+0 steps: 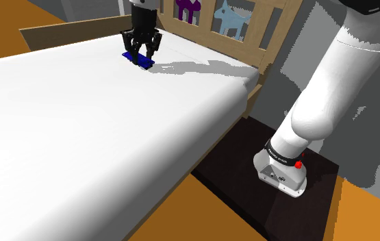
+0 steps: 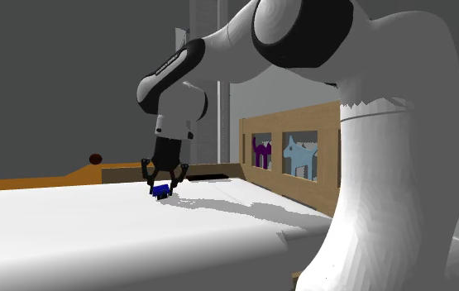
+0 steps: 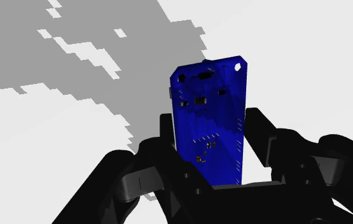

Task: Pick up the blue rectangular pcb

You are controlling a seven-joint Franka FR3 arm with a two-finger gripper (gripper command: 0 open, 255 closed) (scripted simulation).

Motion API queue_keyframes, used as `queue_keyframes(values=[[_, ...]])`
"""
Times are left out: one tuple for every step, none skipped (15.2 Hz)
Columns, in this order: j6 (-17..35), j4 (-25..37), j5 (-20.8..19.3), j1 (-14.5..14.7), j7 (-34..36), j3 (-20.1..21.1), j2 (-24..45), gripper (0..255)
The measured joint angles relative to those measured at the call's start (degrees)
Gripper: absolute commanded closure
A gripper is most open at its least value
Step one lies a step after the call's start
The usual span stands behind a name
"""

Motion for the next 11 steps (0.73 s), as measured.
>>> queue_keyframes(values=[[0.0,-0.1,0.0,0.0,0.0,0.0,-0.1,255],[-0.4,0.3,0.0,0.1,0.2,0.0,-0.1,255],[-0.9,0.7,0.0,0.0,0.2,0.1,-0.3,255],[-1.6,1.3,0.0,0.0,0.3,0.0,-0.3,255],[-2.2,2.0,0.0,0.0,0.4,0.0,-0.2,255],[-3.0,2.7,-0.1,0.0,0.4,0.0,-0.3,255],[-3.8,3.5,-0.1,0.0,0.5,0.0,-0.4,255],[-4.5,4.1,-0.1,0.0,0.7,0.0,-0.5,255],[-5.1,4.7,-0.1,0.0,0.7,0.0,-0.5,255],[-5.8,5.3,-0.1,0.0,0.8,0.0,-0.6,255],[-6.7,6.2,-0.1,0.0,1.0,0.0,-0.6,255]])
